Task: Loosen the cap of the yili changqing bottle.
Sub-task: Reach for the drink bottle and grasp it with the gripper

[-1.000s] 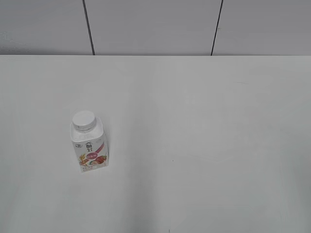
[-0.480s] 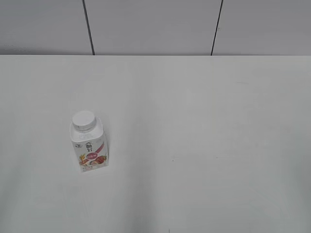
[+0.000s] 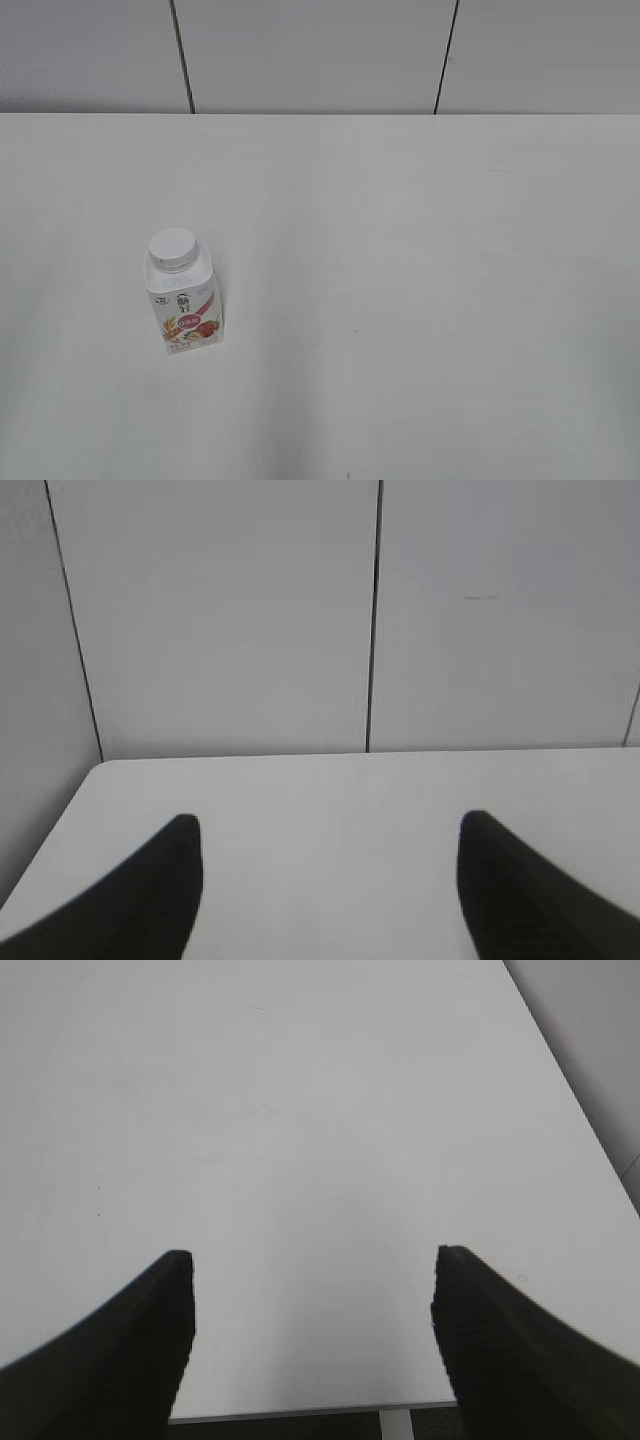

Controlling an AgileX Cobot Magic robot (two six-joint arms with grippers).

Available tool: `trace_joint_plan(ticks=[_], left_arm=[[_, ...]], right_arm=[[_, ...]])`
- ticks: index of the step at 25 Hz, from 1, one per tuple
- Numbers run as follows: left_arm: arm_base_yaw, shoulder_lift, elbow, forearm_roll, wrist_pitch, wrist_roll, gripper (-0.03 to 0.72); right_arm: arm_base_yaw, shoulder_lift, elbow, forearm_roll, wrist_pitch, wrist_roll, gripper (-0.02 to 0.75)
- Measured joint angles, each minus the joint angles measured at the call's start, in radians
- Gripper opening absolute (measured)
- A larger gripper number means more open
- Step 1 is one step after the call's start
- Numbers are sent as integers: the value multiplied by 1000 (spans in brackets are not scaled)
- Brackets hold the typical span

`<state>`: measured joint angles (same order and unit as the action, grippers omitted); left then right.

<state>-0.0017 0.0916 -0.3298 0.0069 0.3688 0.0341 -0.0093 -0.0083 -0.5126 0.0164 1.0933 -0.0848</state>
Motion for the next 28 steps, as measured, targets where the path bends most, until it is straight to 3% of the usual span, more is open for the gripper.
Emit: trace_joint_plan(ticks=[4,15,28], left_arm=[[0,100,96,4,-244,0,491],[0,468,108,69,-641,0,491],[0,978,108,89,-913,1,477]], right_arm=[[0,0,0,0,0,0,585],[0,0,0,0,0,0,585],[0,0,0,0,0,0,585]])
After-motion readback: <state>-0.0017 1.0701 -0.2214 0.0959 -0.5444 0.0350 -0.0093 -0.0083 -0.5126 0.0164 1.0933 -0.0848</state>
